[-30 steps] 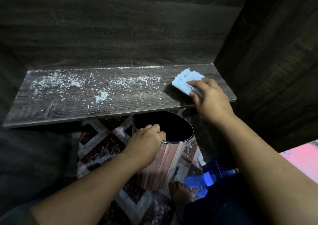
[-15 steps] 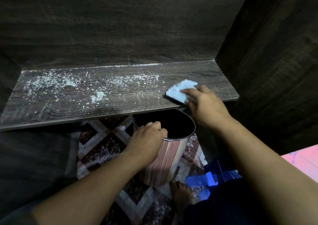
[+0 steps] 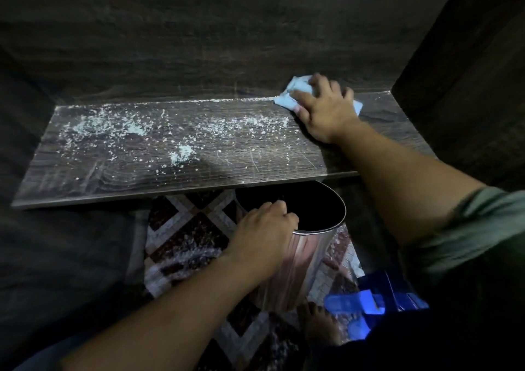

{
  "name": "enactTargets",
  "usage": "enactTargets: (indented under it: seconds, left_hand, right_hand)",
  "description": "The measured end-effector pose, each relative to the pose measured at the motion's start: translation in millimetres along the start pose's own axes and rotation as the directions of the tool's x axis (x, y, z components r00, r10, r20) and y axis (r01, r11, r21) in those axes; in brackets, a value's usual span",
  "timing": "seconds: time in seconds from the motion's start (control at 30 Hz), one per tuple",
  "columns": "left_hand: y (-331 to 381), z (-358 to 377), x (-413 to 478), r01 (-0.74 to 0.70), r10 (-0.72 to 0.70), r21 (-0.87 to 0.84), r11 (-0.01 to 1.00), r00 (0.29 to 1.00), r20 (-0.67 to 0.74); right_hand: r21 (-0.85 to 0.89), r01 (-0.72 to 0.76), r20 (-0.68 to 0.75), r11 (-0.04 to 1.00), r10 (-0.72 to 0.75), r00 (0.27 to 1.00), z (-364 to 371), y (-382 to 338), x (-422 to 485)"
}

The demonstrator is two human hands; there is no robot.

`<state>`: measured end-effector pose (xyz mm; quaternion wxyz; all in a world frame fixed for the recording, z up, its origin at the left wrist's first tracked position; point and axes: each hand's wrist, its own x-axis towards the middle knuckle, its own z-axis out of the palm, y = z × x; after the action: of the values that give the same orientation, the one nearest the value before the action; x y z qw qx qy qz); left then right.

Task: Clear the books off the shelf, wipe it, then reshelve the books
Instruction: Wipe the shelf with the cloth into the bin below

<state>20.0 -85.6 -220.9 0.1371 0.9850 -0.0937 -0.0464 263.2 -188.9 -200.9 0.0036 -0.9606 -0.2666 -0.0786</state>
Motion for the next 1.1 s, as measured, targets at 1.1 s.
enactTargets:
  seconds: [1.1]
  left_hand:
    - [-4.7,3.3,-10.0,-0.037,0.036,-0.025,0.999,0.999,-0.035]
  right_hand:
    - [0.11,-0.318,0.113,0.942,0.306,0.945,7.1,29.5,-48.5]
